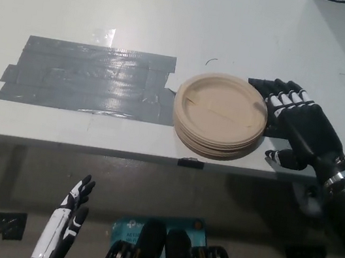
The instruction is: A stack of plates is kept in the middle of the desk close to the robot and the robot grabs the stack with its right hand, picks it up and hands it to a person.
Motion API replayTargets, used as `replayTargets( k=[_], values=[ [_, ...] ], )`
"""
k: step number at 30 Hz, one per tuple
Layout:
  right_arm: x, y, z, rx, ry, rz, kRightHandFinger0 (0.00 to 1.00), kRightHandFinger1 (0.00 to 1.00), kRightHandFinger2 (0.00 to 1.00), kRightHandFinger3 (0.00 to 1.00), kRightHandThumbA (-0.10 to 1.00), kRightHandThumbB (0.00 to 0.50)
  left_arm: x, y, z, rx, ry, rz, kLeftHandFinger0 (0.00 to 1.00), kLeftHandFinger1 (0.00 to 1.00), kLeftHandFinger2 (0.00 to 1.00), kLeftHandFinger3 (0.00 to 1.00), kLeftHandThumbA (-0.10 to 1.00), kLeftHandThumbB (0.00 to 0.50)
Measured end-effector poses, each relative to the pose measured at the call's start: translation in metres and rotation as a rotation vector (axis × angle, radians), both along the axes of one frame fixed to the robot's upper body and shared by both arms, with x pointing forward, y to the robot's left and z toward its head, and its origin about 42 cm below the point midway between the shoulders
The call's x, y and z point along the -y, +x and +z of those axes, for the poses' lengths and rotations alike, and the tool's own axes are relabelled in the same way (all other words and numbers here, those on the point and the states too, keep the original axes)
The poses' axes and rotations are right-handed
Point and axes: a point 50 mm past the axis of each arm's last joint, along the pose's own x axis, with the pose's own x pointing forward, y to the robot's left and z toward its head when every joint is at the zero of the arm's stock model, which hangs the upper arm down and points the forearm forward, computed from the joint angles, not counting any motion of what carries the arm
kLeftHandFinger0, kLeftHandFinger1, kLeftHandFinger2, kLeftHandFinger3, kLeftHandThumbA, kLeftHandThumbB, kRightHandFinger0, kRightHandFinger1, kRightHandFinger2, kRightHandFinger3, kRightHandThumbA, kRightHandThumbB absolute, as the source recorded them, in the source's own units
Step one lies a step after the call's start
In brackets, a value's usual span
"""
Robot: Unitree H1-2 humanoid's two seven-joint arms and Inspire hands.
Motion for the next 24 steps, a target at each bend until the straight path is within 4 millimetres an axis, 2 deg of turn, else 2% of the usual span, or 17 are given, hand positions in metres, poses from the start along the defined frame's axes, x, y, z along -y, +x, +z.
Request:
replayTargets(
  k=[3, 6, 8, 19, 24],
  values=[
    [-0.002, 0.001, -0.004, -0.009, -0.006, 0.000, 1.00, 1.00, 1.00, 1.00, 0.95, 0.494, 0.000, 0.000, 0.000, 0.000, -0.001, 0.000, 1.00, 1.00, 1.00, 1.00, 1.00, 0.359],
    [-0.004, 0.001, -0.008, -0.019, -0.008, -0.001, 1.00, 1.00, 1.00, 1.00, 0.95, 0.490, 0.000, 0.001, 0.001, 0.003, -0.003, -0.001, 1.00, 1.00, 1.00, 1.00, 1.00, 0.369],
    [-0.005, 0.001, -0.008, -0.020, -0.007, 0.000, 1.00, 1.00, 1.00, 1.00, 0.97, 0.487, 0.000, 0.002, 0.001, 0.004, -0.004, -0.001, 1.00, 1.00, 1.00, 1.00, 1.00, 0.366],
    [-0.018, 0.000, -0.010, -0.012, 0.018, 0.024, 1.00, 1.00, 1.00, 1.00, 0.98, 0.477, 0.001, 0.002, 0.001, 0.005, -0.008, -0.001, 1.00, 1.00, 1.00, 1.00, 1.00, 0.360],
    [-0.022, 0.000, -0.012, -0.004, 0.028, 0.030, 1.00, 1.00, 1.00, 1.00, 1.00, 0.494, 0.001, 0.002, 0.001, 0.004, -0.011, -0.001, 1.00, 1.00, 1.00, 1.00, 1.00, 0.353]
  ],
)
